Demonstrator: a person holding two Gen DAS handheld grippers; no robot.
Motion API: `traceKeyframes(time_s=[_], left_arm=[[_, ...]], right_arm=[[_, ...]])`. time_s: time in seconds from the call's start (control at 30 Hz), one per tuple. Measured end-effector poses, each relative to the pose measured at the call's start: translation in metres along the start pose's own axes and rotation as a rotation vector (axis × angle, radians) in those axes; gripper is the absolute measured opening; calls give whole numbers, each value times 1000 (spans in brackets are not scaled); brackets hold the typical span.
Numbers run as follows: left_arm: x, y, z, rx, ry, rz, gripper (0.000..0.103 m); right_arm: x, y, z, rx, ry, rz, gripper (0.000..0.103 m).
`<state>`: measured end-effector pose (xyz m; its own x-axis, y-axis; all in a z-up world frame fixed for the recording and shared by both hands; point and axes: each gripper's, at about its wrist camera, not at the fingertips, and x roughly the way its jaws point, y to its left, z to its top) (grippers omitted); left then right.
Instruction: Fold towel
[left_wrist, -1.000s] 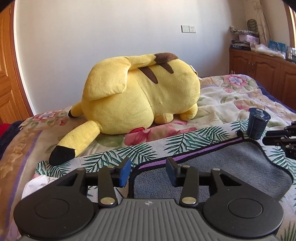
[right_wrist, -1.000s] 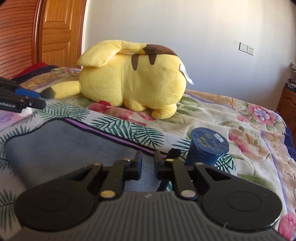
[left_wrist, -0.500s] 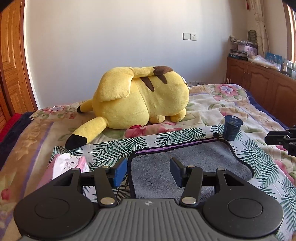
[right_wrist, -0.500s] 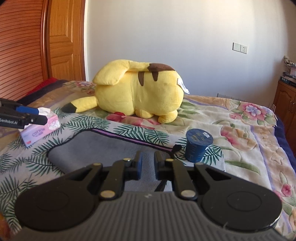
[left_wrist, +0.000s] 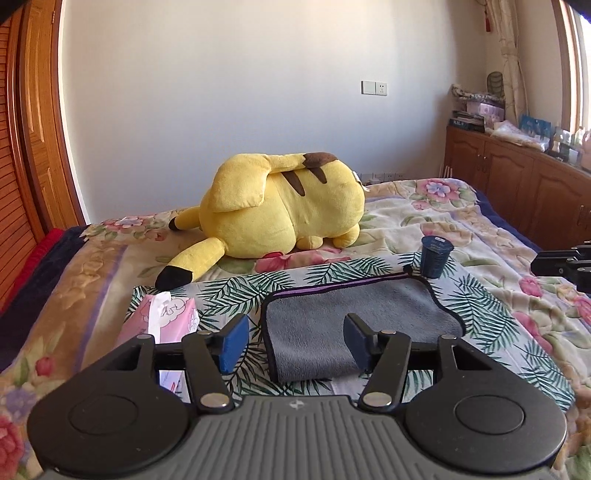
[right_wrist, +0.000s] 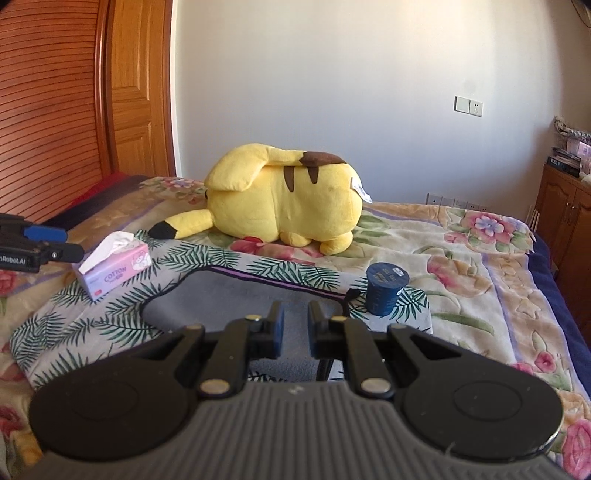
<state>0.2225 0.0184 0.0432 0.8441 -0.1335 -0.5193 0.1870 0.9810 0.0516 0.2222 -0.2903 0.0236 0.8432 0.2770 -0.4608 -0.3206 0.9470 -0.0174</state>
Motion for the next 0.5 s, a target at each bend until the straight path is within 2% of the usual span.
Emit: traceKeyframes(time_s=[0.13,0.17,0.2,0.27,0.37,0.4,0.5], left_arm=[[-20,-5,-2,-1,-9,-4,46],[-25,-6,-3,1,-11,-4,49],[-29,-8,-3,2,-16,-5,51],[-38,-12,-6,2,-28,-7,63],[-49,-20,-9,10,-49,-5,78],[-52,-23,-10,12,-55,-2,79],[-61,-30,-12,12,-69,-5,84]], right_arm=[[-17,5,1,5,-6,-3,17],[-21,5,1,10,-8,-4,31],[-25,6,1,21,-12,-6,54],[-33,7,-1,51,-29,-5,73],[-41,10,-3,57,-38,-12,79],[-43,11,-3,58,-40,-13,85],[-53,12,-4,73,-63,0,90]])
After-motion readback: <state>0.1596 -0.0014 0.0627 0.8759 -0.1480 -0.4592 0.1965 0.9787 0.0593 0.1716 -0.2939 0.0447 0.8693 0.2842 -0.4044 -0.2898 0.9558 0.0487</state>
